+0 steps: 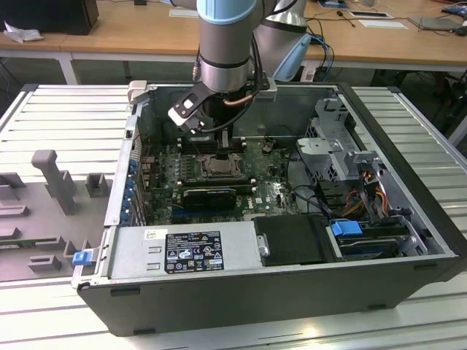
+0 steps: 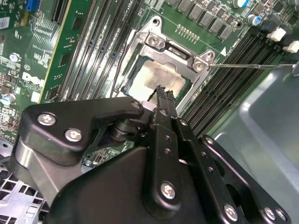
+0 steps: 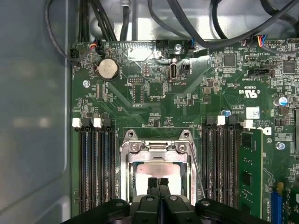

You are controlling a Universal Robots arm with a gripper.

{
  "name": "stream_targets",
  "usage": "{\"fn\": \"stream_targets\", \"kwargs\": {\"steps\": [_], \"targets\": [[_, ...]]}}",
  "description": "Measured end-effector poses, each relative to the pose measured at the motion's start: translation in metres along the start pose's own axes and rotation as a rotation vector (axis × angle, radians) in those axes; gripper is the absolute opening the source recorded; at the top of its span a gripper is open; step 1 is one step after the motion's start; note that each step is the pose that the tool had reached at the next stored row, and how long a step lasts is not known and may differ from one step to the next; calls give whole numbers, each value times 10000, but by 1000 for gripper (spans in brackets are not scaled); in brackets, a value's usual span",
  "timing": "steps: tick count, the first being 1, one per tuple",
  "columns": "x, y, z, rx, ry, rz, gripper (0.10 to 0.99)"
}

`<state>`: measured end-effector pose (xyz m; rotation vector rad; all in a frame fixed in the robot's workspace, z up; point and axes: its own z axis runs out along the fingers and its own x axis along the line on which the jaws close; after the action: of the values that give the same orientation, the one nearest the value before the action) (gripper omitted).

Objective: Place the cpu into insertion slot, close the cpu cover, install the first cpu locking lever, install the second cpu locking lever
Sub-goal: 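Close the cpu cover, then install the first cpu locking lever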

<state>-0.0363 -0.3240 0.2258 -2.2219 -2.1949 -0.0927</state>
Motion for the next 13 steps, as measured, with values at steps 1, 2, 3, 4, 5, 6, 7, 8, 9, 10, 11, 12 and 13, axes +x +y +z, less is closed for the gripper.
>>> {"fn": "stream_targets", "kwargs": {"steps": [1,2,3,4,5,6,7,8,9,10,11,12,13], "targets": [[0,-13,0,0,1,1,106],[0,-22,-1,0,0,1,106],[0,-27,-1,0,0,1,106],[0,-34,-1,0,0,1,106],[0,-39,-1,0,0,0,106],[0,-54,-1,0,1,1,106],[-1,-63,-2,0,0,0,106],[-1,-65,-2,1,0,-1,106],[-1,-68,-2,0,0,1,106],[-1,-69,-4,0,0,0,106],[-1,-69,-10,2,-3,-1,106],[1,-68,-39,0,-2,0,106],[3,-67,-79,0,-1,0,106]]}}
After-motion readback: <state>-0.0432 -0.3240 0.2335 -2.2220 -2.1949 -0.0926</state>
